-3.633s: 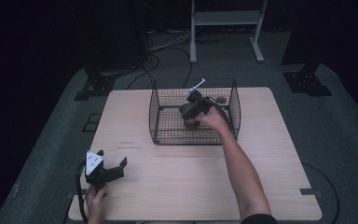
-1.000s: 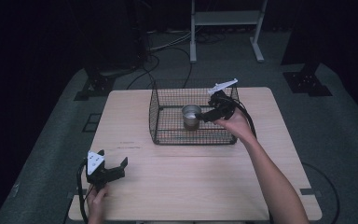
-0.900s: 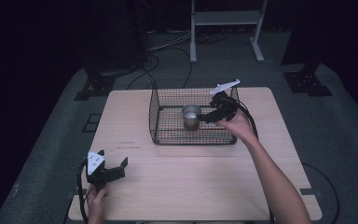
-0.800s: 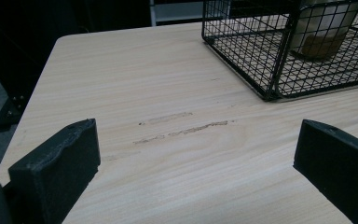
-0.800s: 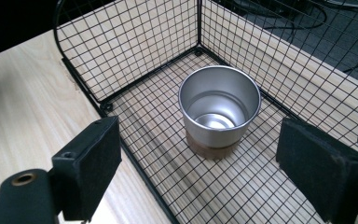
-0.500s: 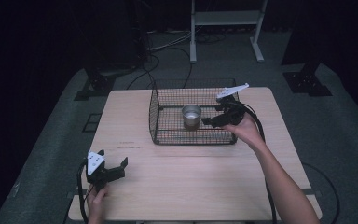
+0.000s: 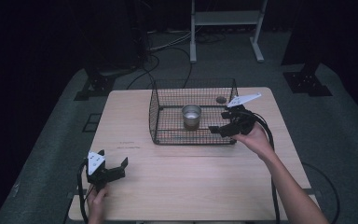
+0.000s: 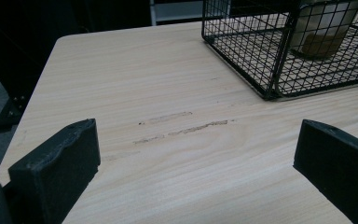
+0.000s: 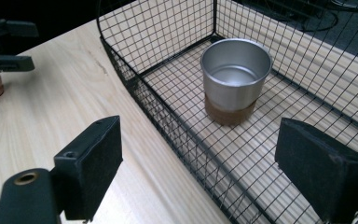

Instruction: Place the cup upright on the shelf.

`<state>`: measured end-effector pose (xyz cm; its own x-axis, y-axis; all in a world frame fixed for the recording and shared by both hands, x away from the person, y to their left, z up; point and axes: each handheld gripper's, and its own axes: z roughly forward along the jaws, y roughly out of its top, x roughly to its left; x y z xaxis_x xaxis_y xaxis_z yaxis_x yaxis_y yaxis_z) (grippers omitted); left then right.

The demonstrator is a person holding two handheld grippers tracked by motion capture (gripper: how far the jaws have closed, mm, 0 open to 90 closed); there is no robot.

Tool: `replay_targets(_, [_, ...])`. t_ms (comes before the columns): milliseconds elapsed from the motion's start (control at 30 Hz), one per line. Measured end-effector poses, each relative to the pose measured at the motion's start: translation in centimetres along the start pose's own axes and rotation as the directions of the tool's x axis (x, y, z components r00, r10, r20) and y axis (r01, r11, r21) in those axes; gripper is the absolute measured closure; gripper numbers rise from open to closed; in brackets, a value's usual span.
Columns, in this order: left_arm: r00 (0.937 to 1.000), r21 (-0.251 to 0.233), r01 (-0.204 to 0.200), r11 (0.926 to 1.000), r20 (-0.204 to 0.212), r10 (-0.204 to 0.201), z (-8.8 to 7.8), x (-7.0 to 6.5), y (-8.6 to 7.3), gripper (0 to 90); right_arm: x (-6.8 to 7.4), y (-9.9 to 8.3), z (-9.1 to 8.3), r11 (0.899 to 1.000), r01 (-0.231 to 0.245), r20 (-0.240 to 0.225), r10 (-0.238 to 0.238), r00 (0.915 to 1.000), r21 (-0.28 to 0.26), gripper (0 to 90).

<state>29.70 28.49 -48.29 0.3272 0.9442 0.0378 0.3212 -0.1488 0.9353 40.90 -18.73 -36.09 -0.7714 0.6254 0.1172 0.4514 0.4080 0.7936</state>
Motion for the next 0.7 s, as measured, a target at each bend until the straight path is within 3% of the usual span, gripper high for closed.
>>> replay_targets(700, [1.0,0.005,-0.002,1.0,-0.001,0.002,0.0,-0.1,0.0,0.0,1.4,-5.5,-0.9,1.0,0.007,-0.003,-0.007,1.0,0.018,14.2])
